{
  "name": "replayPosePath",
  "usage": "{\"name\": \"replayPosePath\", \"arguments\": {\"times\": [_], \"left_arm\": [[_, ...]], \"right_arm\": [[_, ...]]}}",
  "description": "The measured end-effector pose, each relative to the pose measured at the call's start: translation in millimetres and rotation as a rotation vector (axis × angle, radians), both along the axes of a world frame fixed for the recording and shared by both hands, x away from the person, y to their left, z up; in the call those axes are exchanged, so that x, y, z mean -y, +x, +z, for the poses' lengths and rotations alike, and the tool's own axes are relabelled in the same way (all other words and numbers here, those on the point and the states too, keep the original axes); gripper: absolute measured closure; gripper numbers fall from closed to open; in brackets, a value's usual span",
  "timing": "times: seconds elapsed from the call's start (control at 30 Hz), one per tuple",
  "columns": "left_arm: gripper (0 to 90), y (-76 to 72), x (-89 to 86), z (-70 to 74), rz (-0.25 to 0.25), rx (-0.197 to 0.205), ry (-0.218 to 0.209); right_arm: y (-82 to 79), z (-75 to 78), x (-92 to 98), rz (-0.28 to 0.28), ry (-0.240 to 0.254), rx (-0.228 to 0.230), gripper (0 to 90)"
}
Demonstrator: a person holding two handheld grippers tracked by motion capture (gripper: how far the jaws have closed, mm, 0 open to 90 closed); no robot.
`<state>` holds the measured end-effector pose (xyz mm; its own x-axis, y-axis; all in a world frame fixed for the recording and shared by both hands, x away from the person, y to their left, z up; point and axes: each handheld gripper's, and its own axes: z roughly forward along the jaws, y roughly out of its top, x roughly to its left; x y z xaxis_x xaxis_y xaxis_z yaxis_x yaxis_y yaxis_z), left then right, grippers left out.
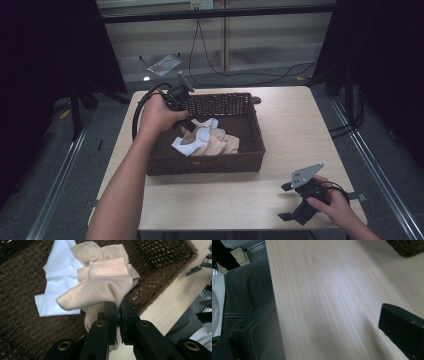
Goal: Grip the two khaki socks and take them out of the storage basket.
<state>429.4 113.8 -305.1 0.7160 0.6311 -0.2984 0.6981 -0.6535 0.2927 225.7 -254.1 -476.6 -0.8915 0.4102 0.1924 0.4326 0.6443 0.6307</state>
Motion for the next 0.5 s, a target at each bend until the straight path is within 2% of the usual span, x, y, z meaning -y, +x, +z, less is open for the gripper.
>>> {"name": "replayPosePath", "arguments": {"times": [0.17,0.5], "left_arm": [[85.6,-5.5,-1.4,10.5,-0.009,0.003,-0.020],[85.6,-19.2,-6.1,26.7,-0.053,-0.001,-0.011]], "right_arm": [[-0.1,-0.6,-0.7,0.002,0.002,-0.001,1.9],[-0.6,0.1,-0.5,-0.003,-0.001,0.000,1.9]]}}
